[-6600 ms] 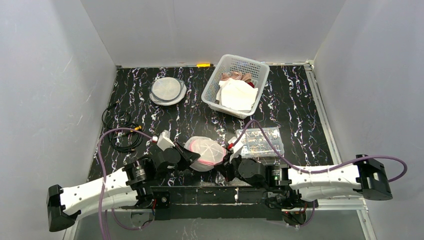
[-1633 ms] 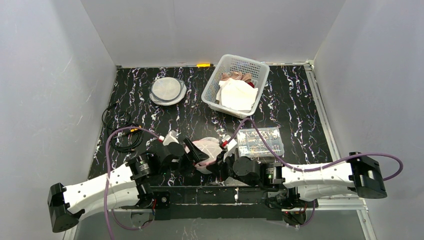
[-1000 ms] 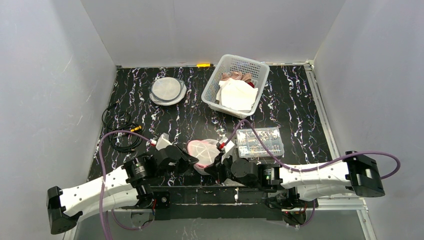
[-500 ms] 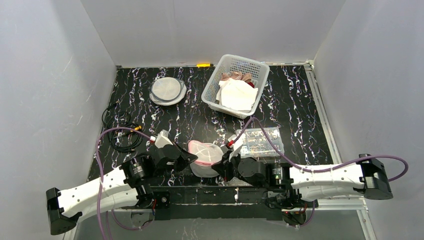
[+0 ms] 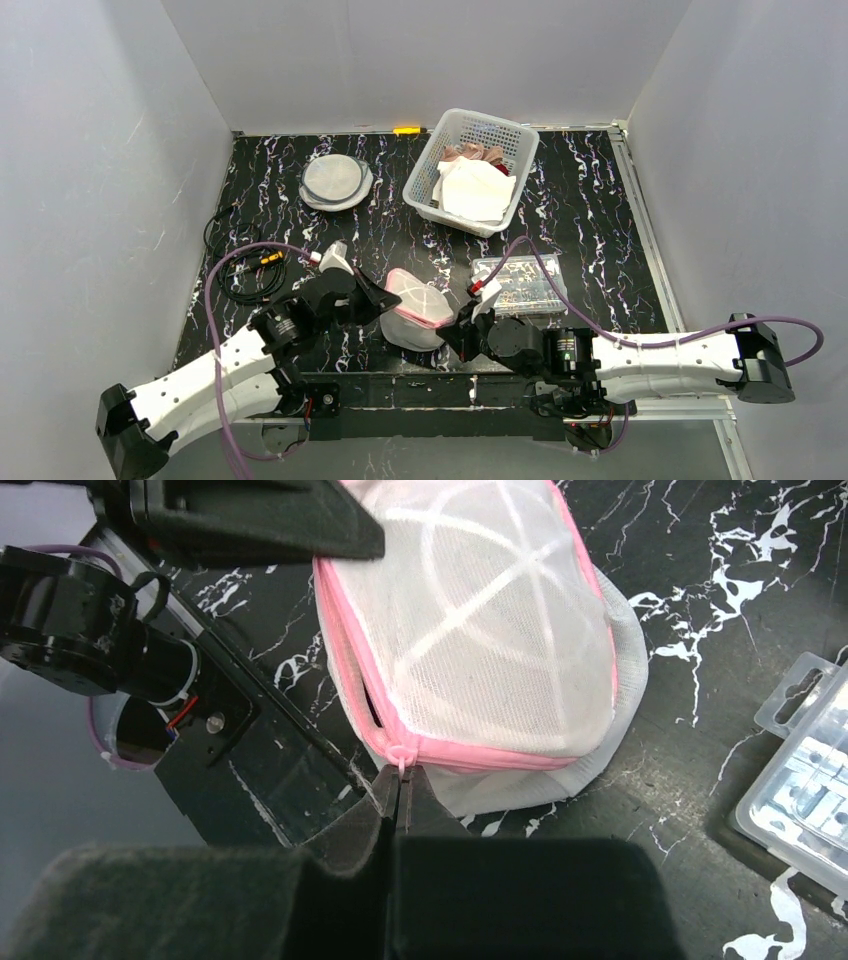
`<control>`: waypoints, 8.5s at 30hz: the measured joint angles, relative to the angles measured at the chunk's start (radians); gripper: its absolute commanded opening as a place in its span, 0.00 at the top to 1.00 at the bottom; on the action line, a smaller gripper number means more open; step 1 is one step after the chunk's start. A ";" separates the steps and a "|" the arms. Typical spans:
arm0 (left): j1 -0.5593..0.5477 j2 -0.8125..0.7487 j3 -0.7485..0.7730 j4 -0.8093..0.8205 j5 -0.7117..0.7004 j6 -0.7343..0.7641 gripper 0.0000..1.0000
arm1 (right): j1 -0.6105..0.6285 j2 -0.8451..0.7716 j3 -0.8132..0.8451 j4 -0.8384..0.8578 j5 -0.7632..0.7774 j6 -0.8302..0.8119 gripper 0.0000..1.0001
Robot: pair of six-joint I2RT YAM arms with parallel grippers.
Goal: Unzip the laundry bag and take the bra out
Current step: Unzip the laundry bag at the center of the board, then open the laundry bag at the center of the board.
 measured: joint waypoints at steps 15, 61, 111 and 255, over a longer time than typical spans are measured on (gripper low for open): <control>0.181 0.115 0.011 0.105 0.260 0.217 0.34 | 0.000 0.019 -0.012 0.018 -0.024 -0.004 0.99; -0.249 0.137 0.166 -0.246 -0.161 -0.282 0.88 | 0.000 0.138 0.041 0.134 -0.127 -0.057 0.99; -0.200 0.121 0.156 -0.250 0.033 -0.193 0.34 | 0.000 0.040 -0.006 0.038 -0.080 -0.013 0.99; -0.223 -0.355 0.213 -0.528 -0.493 0.045 0.24 | -0.310 0.451 0.436 0.058 -0.396 0.180 0.99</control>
